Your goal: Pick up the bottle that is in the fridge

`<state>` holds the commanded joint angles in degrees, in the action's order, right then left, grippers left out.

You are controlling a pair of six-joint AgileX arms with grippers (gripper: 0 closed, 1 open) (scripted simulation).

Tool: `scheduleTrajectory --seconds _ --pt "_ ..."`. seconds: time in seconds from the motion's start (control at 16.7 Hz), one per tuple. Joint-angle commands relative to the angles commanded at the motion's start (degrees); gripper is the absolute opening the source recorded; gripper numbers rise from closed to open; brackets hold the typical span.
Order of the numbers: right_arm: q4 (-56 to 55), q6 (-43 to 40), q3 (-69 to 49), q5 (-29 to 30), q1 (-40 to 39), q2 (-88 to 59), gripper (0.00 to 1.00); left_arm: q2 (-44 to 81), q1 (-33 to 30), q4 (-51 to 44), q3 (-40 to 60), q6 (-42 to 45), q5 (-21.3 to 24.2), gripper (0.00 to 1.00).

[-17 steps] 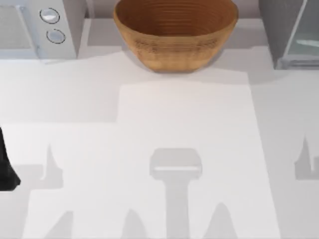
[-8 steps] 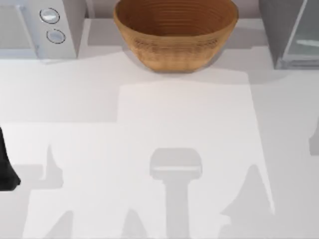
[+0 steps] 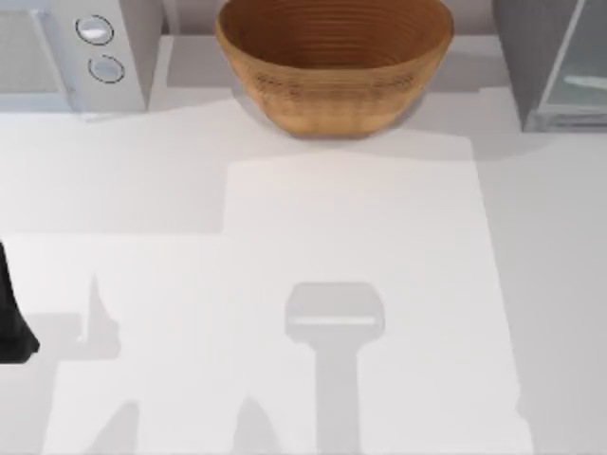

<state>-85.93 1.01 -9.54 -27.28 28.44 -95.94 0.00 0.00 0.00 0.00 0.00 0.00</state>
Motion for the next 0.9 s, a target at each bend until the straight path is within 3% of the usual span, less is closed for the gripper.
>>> scheduleTrajectory --seconds 0.24,0.6,0.9 --pt "-6.5 0.0 -1.0 -2.1 2.1 -6.6 1.0 0.0 0.0 0.0 0.0 0.0 0.0 1.0" --pt "-6.6 0.0 -0.9 -2.0 1.8 -6.8 1.0 0.0 0.0 0.0 0.0 0.0 0.0 1.0" --pt "-1.8 -0.1 -10.2 2.2 -1.9 -12.4 1.0 0.0 0.0 0.0 0.0 0.0 0.0 1.0"
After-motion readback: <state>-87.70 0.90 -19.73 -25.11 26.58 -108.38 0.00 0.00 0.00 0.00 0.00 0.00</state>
